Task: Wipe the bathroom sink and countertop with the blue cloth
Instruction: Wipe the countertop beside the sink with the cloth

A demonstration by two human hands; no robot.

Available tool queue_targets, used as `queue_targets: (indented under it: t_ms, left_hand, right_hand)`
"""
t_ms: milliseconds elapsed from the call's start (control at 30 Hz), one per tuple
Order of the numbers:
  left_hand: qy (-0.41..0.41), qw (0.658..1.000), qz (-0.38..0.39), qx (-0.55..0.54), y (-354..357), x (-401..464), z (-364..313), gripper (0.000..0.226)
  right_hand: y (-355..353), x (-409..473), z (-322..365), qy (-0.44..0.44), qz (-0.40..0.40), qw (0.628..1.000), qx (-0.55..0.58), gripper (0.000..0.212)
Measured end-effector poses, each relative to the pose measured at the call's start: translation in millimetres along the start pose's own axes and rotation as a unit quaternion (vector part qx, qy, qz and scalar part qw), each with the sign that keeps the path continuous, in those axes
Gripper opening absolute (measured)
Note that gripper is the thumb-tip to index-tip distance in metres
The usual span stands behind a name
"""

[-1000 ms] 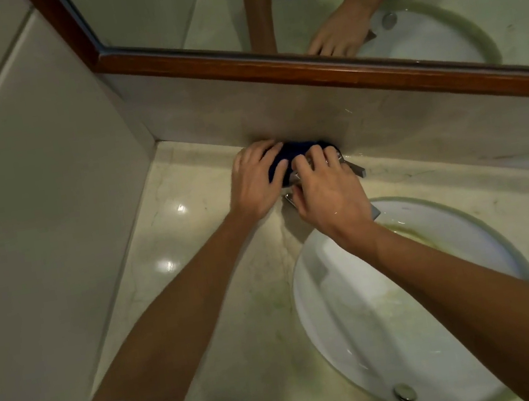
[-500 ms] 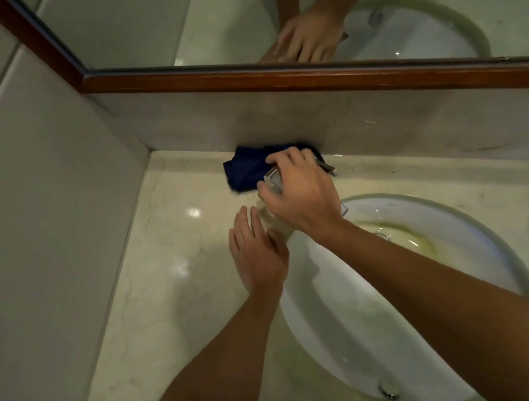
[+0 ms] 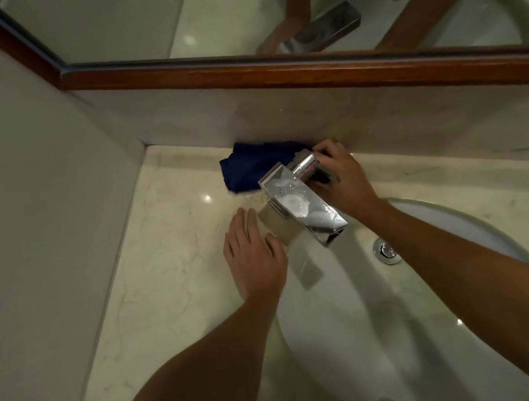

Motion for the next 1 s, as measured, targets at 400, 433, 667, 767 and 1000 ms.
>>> queue_targets:
  t_ms: [400, 433, 667, 767, 1000]
  left_hand:
    - [0.005, 1.000, -0.004, -0.012, -5, 2, 1, 0.057]
    - [0.005, 1.000, -0.004, -0.013, -5, 2, 0, 0.057]
    - [0.009, 1.000, -0.007, -0.021, -7, 2, 0, 0.057]
    - [0.008, 1.000, -0.006, -0.024, -7, 2, 2, 0.057]
    - [0.005, 1.000, 0.005, -0.004, -4, 3, 4, 0.057]
  right_hand:
    - [-82, -57, -48, 0.051, -0.158, 0.983, -0.074, 0.027]
    - [-90, -62, -51, 0.060, -0.152, 0.982, -0.096, 0.028]
    - [-80, -39, 6, -0.082, -0.036, 0.970, -0.226, 0.070]
    - [-25, -27, 17, -0.188, 0.088, 0.954, -0.214, 0.065]
    - [-3, -8, 48, -0.203, 0.017, 0.959, -0.199, 0.036]
Point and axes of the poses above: each hand's wrist, its own x-axis towards the middle knuckle, its own y-axis out of the palm, z = x × y, the point moved 10 cm from there along x, towards the middle knuckle, and after that the axes turned 6 degrees about -z, right-handed, at the moved point
